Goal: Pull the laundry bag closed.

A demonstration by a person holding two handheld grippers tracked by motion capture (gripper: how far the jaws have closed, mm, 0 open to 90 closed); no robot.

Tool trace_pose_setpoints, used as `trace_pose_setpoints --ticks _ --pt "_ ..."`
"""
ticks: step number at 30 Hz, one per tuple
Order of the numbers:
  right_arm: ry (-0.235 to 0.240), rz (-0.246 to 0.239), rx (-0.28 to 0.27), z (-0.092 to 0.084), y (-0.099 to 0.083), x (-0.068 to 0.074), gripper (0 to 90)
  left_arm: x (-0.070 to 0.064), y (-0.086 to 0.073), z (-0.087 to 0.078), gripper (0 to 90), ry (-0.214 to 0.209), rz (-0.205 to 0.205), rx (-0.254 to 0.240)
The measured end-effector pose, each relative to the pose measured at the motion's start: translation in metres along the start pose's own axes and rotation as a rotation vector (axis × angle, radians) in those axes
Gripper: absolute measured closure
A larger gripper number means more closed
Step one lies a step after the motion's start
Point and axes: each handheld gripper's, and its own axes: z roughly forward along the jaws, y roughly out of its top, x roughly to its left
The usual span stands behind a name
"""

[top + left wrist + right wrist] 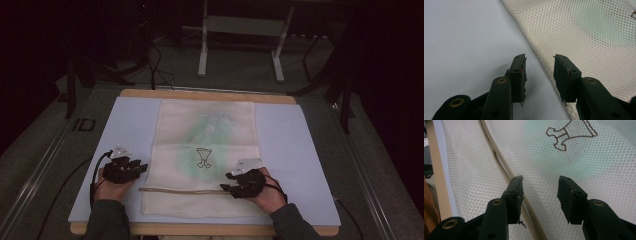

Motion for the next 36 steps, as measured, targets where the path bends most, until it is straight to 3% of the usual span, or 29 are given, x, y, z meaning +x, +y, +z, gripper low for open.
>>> trace_pose_setpoints --ticks 36 --pt "0.06 -0.088 -0.006 0.027 0.031 0.022 55.8 0.001 0.0 -0.002 61.4 0.0 0.003 -0.004"
